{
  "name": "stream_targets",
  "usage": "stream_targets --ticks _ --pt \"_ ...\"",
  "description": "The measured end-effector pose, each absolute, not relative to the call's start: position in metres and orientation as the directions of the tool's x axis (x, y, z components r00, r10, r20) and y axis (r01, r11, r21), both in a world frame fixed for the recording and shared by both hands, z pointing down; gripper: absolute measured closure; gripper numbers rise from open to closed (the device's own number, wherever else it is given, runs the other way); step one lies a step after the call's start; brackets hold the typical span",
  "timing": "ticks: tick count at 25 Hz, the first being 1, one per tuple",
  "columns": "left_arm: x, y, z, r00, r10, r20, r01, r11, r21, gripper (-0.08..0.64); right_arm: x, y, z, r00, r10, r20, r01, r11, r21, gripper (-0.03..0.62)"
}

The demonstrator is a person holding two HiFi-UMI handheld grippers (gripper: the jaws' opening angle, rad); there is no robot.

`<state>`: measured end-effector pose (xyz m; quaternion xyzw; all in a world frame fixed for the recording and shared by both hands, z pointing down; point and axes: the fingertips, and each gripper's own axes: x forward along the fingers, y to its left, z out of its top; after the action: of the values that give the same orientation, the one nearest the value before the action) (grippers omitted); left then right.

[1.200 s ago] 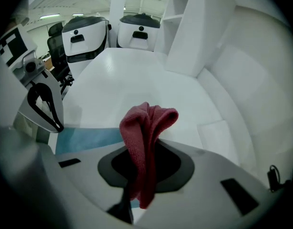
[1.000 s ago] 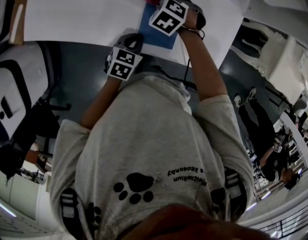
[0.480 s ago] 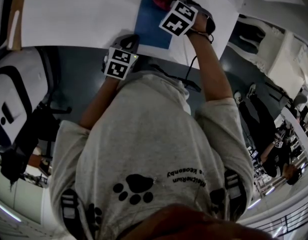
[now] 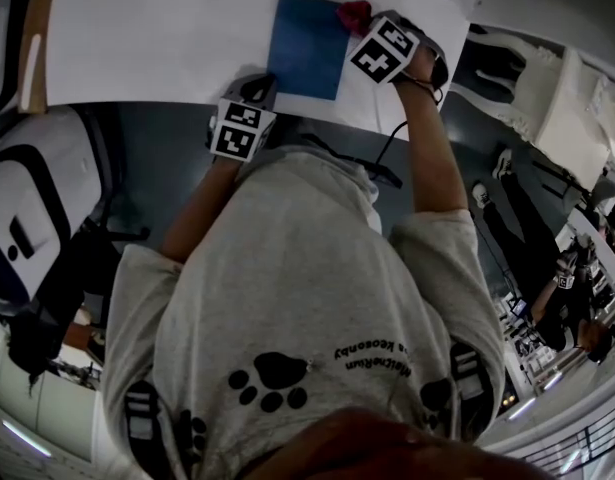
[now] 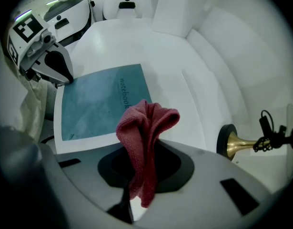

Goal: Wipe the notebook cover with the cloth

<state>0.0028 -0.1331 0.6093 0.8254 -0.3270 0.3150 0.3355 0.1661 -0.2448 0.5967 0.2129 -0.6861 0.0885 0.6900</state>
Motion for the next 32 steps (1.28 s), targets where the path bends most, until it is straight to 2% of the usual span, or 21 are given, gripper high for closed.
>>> stream_targets --ticks 4,8,14,20,32 --pt "0.004 -0.132 0.608 0.590 -0.327 0.738 -0.751 -0.557 0.354 0.549 0.156 -0.246 0.571 -0.008 -0.230 0.973 -0.448 0.871 0.202 0.517" --pt "0.006 -0.132 0.608 0.597 -0.324 0.734 -0.749 -0.552 0.366 0.549 0.115 -0.249 0.550 -0.112 -0.279 0.954 -0.424 0.881 0.208 0.517" --pt "0.007 -0.134 0.610 0.596 -0.321 0.736 -0.750 -0.549 0.368 0.549 0.050 -0.248 0.561 -0.202 -0.241 0.949 -0.322 0.932 0.168 0.517" --pt "0.008 -0.135 0.608 0.594 -0.326 0.736 -0.753 -0.547 0.365 0.549 0.019 -0.245 0.584 -0.200 -0.184 0.962 -0.259 0.957 0.129 0.517" --pt "0.006 -0.135 0.609 0.591 -0.325 0.738 -0.755 -0.546 0.364 0.549 0.013 -0.241 0.604 -0.127 -0.150 0.981 -0.196 0.973 0.123 0.517"
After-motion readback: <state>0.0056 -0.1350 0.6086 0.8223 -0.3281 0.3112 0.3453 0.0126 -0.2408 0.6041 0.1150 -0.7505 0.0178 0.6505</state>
